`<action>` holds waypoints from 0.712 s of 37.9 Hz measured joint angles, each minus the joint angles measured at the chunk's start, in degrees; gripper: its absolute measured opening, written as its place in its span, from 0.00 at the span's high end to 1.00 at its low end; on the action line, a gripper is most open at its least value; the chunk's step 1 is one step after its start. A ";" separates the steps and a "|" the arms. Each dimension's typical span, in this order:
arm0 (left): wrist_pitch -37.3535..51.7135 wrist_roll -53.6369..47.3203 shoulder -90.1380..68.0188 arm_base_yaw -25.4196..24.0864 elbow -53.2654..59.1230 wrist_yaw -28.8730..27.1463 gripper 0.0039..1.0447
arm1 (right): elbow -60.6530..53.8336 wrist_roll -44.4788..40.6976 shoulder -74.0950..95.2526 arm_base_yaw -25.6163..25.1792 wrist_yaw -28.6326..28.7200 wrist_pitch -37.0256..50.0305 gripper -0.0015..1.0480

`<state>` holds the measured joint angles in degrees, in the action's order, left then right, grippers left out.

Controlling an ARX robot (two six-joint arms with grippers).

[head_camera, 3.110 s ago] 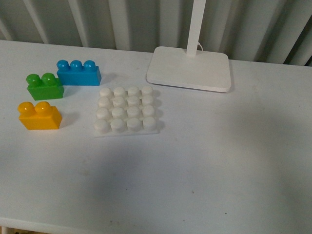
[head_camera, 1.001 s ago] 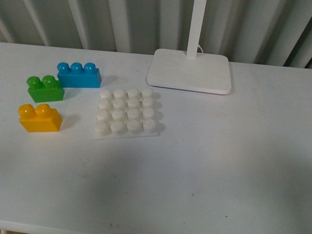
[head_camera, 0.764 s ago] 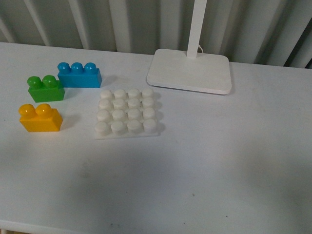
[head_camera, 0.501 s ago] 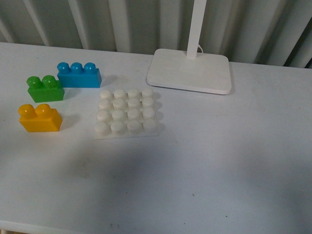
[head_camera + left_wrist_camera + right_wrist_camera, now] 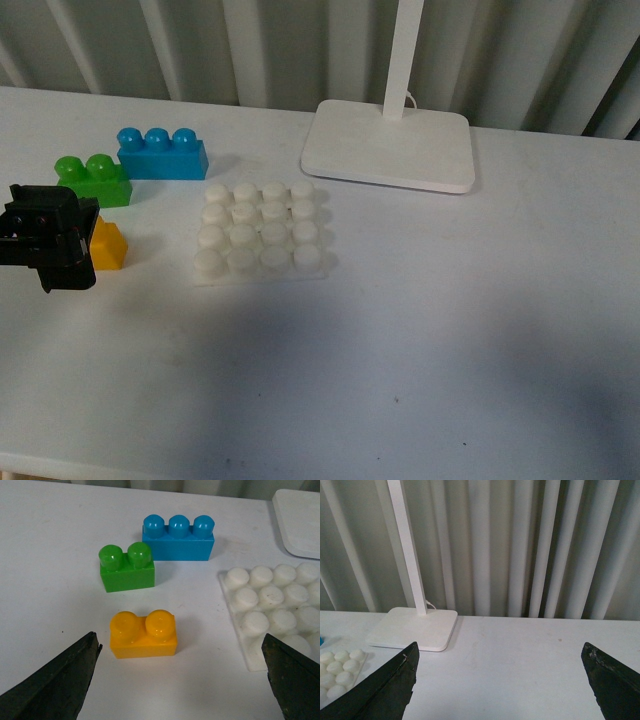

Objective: Insert yellow block into base center

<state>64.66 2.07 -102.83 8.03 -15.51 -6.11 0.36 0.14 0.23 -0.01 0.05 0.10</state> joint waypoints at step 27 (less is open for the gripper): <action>-2.51 -6.58 -12.35 -2.62 -9.79 -0.92 0.06 | 0.00 0.00 0.00 0.00 0.00 -0.02 0.09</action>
<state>62.15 -4.51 -115.18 5.41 -25.30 -7.03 0.36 0.14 0.23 -0.01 0.05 0.08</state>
